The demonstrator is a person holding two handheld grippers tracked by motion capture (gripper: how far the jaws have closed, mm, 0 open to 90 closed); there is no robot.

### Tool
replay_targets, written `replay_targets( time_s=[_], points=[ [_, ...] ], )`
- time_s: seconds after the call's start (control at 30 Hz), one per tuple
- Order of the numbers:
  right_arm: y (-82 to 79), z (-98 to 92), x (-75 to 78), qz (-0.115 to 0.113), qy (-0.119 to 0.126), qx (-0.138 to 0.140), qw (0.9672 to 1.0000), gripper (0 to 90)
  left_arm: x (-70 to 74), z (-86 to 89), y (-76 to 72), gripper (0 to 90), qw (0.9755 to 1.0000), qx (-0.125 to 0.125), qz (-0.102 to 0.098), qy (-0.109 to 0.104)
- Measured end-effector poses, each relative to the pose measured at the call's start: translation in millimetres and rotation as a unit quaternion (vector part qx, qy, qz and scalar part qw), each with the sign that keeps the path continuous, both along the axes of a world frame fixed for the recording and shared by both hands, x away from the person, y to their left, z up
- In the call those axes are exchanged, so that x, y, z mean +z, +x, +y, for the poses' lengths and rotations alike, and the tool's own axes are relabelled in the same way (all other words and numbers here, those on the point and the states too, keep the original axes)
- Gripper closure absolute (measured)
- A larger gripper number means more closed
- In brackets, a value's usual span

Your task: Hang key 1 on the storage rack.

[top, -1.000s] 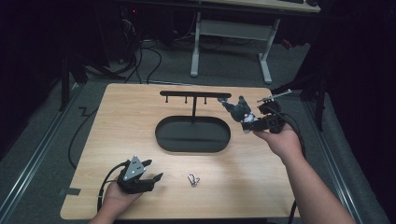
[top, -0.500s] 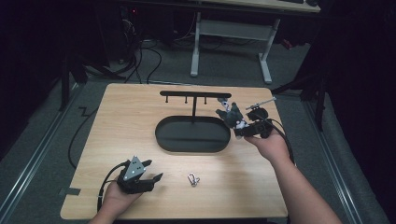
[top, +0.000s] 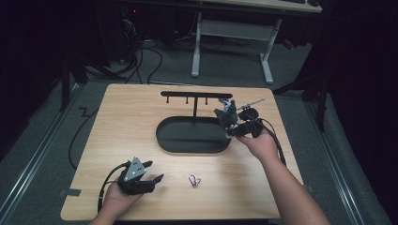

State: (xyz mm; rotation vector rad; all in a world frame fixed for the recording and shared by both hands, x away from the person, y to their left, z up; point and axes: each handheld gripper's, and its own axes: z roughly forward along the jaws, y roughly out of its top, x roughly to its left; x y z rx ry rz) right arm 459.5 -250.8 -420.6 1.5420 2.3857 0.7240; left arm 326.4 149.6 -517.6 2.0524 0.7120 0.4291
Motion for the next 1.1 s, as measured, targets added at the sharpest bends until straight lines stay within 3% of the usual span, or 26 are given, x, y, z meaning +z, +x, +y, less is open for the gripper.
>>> replay_targets(
  time_s=[0.13,0.27,0.37,0.4,0.47,0.7,0.73,0.8,0.83,0.9,0.97,1.0,1.03,1.1],
  points=[
    [-4.5,-0.9,2.6,0.000,-0.001,0.005,1.0000,36.6,0.1,0.5,0.2,34.5,1.0000,0.001,0.000,-0.001],
    [-22.0,-0.2,10.9,-0.023,-0.002,0.028,0.9993,39.5,0.4,0.3,0.5,34.5,1.0000,0.000,0.000,-0.001],
    [-42.3,-0.6,9.8,-0.044,-0.009,0.042,0.9981,42.5,0.2,-0.7,0.4,34.5,1.0000,-0.001,0.000,-0.001],
    [-42.3,-0.6,9.8,-0.044,-0.009,0.042,0.9981,42.5,0.1,-1.1,0.3,34.5,1.0000,-0.001,0.000,-0.001],
    [-57.1,-3.5,2.8,-0.065,0.006,0.044,0.9969,46.2,0.1,-2.2,-0.1,34.5,1.0000,-0.003,0.001,0.001],
    [-82.0,-10.9,-25.0,-0.090,0.027,0.033,0.9950,45.5,-0.4,-4.3,-0.3,34.5,1.0000,-0.006,0.002,0.002],
    [-90.0,-15.2,-36.6,-0.094,0.053,0.027,0.9938,45.6,-0.2,-4.6,-0.5,34.5,1.0000,-0.007,0.002,0.001],
    [-93.3,-16.6,-41.1,-0.097,0.059,0.023,0.9933,45.5,-0.2,-5.0,-0.7,34.5,1.0000,-0.007,0.002,0.000],
    [-104.1,-19.7,-56.0,-0.109,0.074,0.015,0.9912,45.7,0.0,-5.3,-0.9,34.5,1.0000,-0.008,0.003,0.000],
    [-109.3,-20.2,-62.9,-0.112,0.073,0.013,0.9909,46.1,-0.3,-6.2,-1.1,34.5,1.0000,-0.009,0.003,0.000],
    [-126.9,-23.4,-82.9,-0.138,0.083,0.007,0.9869,49.0,-1.3,-7.6,-1.1,34.6,0.9999,-0.012,0.009,-0.004],
    [-130.5,-23.9,-87.2,-0.139,0.080,0.008,0.9870,49.1,-1.6,-8.8,-1.2,34.6,0.9998,-0.013,0.011,-0.006],
    [-132.6,-24.1,-89.3,-0.131,0.075,0.013,0.9884,48.0,-1.8,-10.3,-1.5,34.6,0.9998,-0.015,0.011,-0.007],
    [-137.3,-24.9,-87.5,-0.144,0.066,0.014,0.9873,49.4,-1.9,-14.1,-2.4,34.7,0.9997,-0.021,0.008,-0.001]
  ],
)
